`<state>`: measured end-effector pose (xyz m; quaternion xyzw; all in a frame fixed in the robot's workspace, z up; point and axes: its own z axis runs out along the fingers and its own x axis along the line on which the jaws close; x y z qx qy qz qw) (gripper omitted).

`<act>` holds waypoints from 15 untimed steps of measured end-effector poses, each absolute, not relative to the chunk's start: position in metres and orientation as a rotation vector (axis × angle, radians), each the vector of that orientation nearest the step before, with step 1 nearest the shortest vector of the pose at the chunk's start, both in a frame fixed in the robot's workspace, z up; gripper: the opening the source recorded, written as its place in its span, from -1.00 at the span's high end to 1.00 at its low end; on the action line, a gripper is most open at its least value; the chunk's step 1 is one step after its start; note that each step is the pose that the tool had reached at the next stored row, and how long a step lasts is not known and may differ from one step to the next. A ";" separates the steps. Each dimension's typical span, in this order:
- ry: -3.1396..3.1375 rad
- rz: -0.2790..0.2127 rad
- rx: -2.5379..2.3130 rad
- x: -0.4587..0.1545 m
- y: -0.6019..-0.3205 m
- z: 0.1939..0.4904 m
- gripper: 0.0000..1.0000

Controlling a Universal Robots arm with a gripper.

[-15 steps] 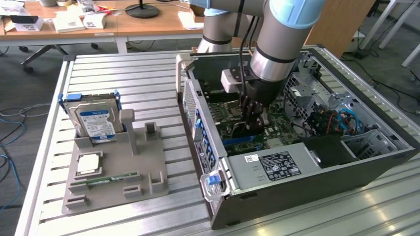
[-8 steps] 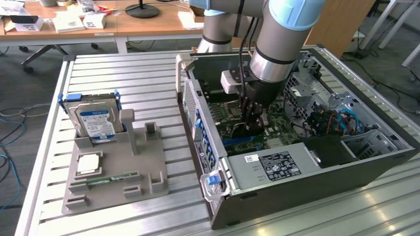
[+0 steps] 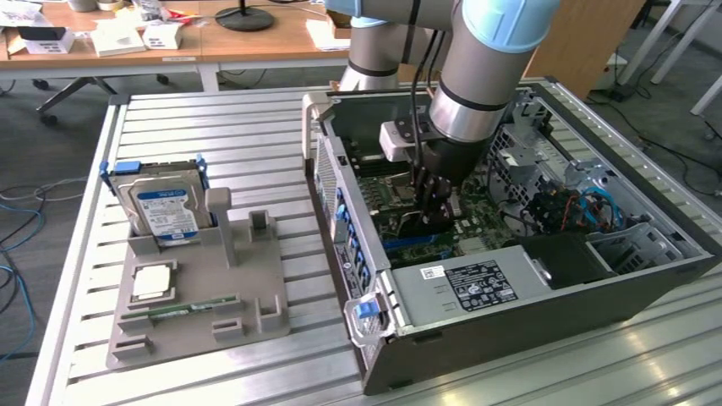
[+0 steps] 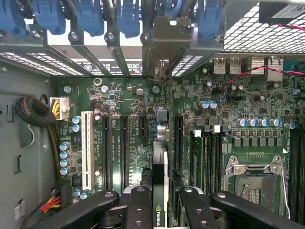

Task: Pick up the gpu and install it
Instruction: 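Insert the gpu into the slot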

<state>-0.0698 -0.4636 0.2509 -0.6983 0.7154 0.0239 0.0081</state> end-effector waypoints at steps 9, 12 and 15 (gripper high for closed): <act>2.236 0.075 -2.182 -0.070 -0.464 0.250 0.47; 2.236 0.075 -2.183 -0.070 -0.464 0.250 0.47; 2.237 0.075 -2.182 -0.070 -0.464 0.250 0.47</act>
